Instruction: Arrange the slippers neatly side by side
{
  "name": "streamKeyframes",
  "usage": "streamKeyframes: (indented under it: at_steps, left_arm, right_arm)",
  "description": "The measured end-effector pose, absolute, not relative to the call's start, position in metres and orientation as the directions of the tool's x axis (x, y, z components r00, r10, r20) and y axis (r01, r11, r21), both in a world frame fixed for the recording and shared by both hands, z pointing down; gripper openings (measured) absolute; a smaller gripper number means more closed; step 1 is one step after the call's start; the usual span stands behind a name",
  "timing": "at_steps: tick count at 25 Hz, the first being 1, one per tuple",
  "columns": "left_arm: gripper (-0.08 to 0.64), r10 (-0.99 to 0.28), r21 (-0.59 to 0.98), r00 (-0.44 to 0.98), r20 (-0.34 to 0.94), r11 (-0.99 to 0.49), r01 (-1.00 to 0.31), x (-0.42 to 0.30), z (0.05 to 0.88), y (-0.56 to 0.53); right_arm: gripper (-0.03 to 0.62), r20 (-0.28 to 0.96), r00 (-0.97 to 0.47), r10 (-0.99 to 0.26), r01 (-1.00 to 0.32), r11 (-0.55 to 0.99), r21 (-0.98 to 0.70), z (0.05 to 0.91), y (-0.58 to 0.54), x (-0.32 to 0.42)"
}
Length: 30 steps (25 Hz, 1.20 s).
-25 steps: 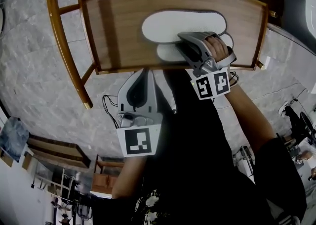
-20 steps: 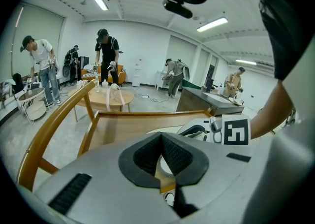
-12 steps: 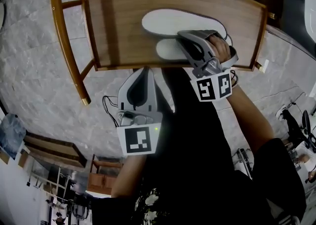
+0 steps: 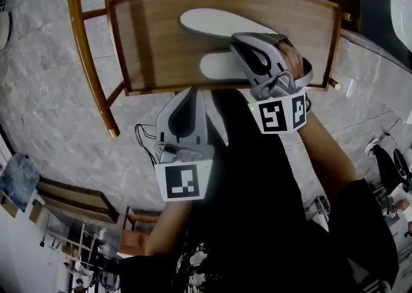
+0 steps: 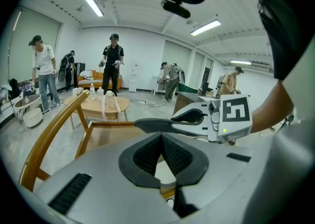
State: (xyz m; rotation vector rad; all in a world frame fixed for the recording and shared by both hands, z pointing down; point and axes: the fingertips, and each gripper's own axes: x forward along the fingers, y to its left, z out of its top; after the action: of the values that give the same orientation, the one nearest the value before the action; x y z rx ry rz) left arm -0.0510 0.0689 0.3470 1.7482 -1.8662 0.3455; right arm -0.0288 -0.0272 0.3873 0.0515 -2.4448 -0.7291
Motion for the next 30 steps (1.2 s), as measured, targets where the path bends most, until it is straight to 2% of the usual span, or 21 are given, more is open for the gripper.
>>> streamKeyframes:
  at_steps: [10, 16, 22, 30]
  left_arm:
    - [0.002, -0.835, 0.201, 0.063, 0.546, 0.058, -0.978, -0.031, 0.351, 0.052]
    - [0.002, -0.835, 0.206, 0.111, 0.539, 0.003, -0.979, -0.018, 0.350, 0.038]
    - [0.002, -0.821, 0.207, 0.165, 0.547, -0.059, -0.977, -0.006, 0.350, 0.027]
    - [0.002, -0.795, 0.206, 0.242, 0.556, -0.150, -0.967, 0.013, 0.355, 0.012]
  right_arm:
    - [0.028, 0.426, -0.847, -0.318, -0.173, 0.923, 0.343, 0.336, -0.072, -0.010]
    - [0.028, 0.416, -0.834, -0.362, -0.236, 0.916, 0.324, 0.325, -0.082, 0.008]
    - [0.028, 0.423, -0.795, -0.434, -0.373, 0.901, 0.223, 0.326, -0.101, 0.037]
    - [0.028, 0.467, -0.706, -0.533, -0.508, 0.840, 0.191, 0.338, -0.126, 0.087]
